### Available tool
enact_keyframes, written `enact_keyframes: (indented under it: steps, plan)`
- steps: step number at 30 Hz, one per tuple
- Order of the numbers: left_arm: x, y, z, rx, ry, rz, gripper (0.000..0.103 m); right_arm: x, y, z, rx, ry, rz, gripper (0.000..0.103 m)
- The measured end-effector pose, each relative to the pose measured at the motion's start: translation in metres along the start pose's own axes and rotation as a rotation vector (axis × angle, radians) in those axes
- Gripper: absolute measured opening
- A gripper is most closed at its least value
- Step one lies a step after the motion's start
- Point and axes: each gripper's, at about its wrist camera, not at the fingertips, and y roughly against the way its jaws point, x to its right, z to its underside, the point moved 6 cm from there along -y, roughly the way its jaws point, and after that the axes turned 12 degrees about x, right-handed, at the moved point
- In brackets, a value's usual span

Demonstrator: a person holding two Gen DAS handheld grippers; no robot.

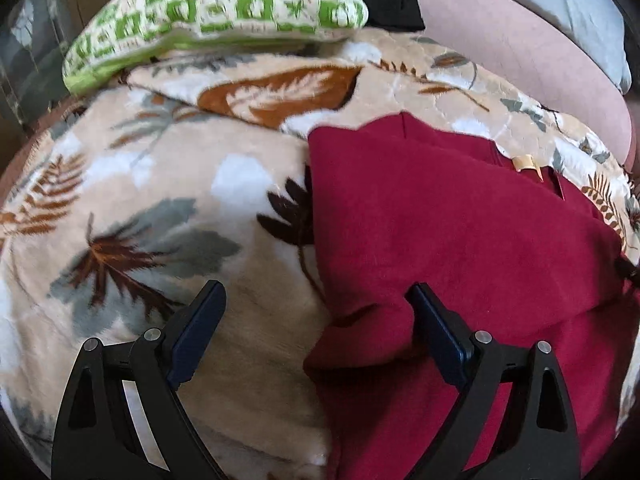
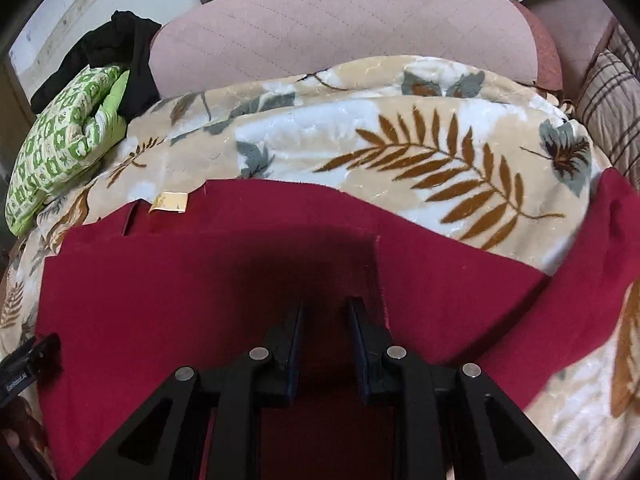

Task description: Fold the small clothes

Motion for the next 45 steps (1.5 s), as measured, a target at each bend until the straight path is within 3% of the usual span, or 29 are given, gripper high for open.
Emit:
enact_keyframes:
  steps: [4,7,8,13,15,17,20,25,29,31,32,34,36,40,45]
  plan:
    - [0.007,0.018,-0.01,0.06,-0.011,0.01,0.094,0.001,0.006,-0.008,0.031,0.015,0.004,0.024]
    - [0.011,0.031,-0.017,0.118,-0.023,0.021,0.094,0.003,-0.017,-0.001,-0.012,0.008,0.03,0.027]
    - [0.013,0.034,-0.019,0.132,-0.027,0.029,0.094,0.004,-0.022,0.002,-0.016,0.014,0.044,0.037]
    - [0.018,0.035,-0.022,0.134,-0.036,0.043,0.094,0.017,-0.005,-0.009,-0.009,-0.036,0.002,0.041]
    - [0.019,0.036,-0.022,0.14,-0.032,0.046,0.094,0.048,0.013,-0.023,0.049,-0.082,0.052,0.041]
    - [0.019,0.038,-0.023,0.156,-0.024,0.048,0.094,0.094,0.027,-0.039,0.098,-0.143,0.16,0.045]
    - [0.017,0.04,-0.025,0.162,-0.016,0.051,0.094,0.174,0.029,-0.055,0.092,-0.296,0.305,0.047]
    - [0.021,0.037,-0.024,0.16,-0.034,0.048,0.094,0.256,0.003,-0.063,0.024,-0.556,0.331,0.047]
    - [0.025,0.031,-0.02,0.15,-0.068,0.037,0.094,0.276,-0.021,-0.063,-0.004,-0.593,0.311,0.047]
    - [0.026,0.028,-0.019,0.143,-0.079,0.031,0.094,0.28,-0.019,-0.066,0.026,-0.563,0.338,0.038]
    - [0.026,0.028,-0.019,0.141,-0.079,0.03,0.094,0.281,-0.018,-0.066,0.015,-0.545,0.345,0.023]
    - [0.023,0.029,-0.021,0.142,-0.067,0.035,0.094,0.278,-0.01,-0.065,0.018,-0.518,0.296,0.006]
    - [0.019,0.033,-0.024,0.152,-0.05,0.041,0.094,0.272,0.013,-0.069,0.068,-0.483,0.258,0.006]
    - [0.008,0.041,-0.033,0.174,-0.001,0.042,0.094,0.236,0.062,-0.088,0.179,-0.452,0.079,0.006]
    - [-0.008,0.044,-0.038,0.169,0.075,0.056,0.094,0.116,0.099,-0.121,0.231,-0.251,-0.21,0.006]
